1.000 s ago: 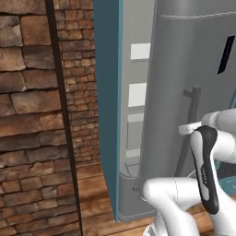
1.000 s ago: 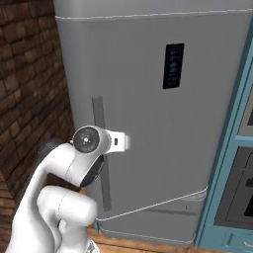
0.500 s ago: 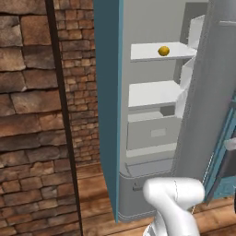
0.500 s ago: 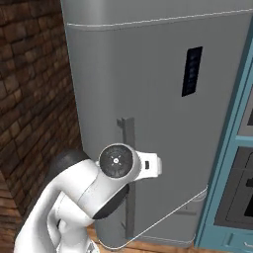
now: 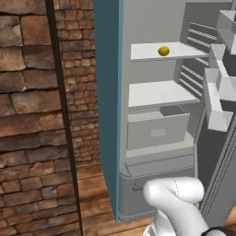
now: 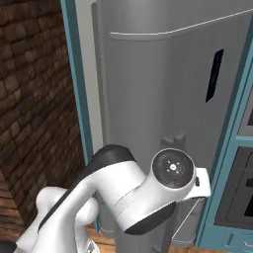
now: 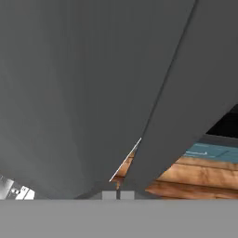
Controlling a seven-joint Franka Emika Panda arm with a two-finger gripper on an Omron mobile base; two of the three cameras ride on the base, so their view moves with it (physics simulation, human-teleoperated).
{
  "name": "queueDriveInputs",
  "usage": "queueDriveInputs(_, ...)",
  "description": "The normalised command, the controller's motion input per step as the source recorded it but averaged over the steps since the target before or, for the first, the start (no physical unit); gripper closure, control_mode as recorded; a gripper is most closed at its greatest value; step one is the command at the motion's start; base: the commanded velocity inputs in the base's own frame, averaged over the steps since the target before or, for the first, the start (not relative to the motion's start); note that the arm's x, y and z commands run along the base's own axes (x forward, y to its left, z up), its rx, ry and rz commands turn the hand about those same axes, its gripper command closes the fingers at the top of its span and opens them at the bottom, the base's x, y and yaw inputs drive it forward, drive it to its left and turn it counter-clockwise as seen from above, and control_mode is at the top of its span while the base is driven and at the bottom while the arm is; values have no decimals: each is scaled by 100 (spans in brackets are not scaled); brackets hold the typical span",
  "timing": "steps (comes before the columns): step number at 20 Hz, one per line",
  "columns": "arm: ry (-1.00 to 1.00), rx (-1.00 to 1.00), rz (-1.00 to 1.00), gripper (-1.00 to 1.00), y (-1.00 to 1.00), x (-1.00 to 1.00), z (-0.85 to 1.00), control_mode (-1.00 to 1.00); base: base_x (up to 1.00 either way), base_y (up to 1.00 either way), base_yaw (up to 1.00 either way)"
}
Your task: Retrieve a lemon from the fridge and place it on the cutting board with the fish.
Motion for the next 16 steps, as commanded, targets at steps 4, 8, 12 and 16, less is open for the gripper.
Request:
queueDriveInputs(4, 0, -1, -1, -100, -39, -11, 3, -100, 0, 0, 0)
queueDriveInputs(8, -7, -12, -6, -100, 1, -64, 20, -100, 0, 0, 0)
queueDriveInputs(12, -6, -19, -14, -100, 0, -63, 37, -100, 0, 0, 0)
queueDriveInputs(16, 0, -38, -25, -100, 13, -56, 49, -100, 0, 0, 0)
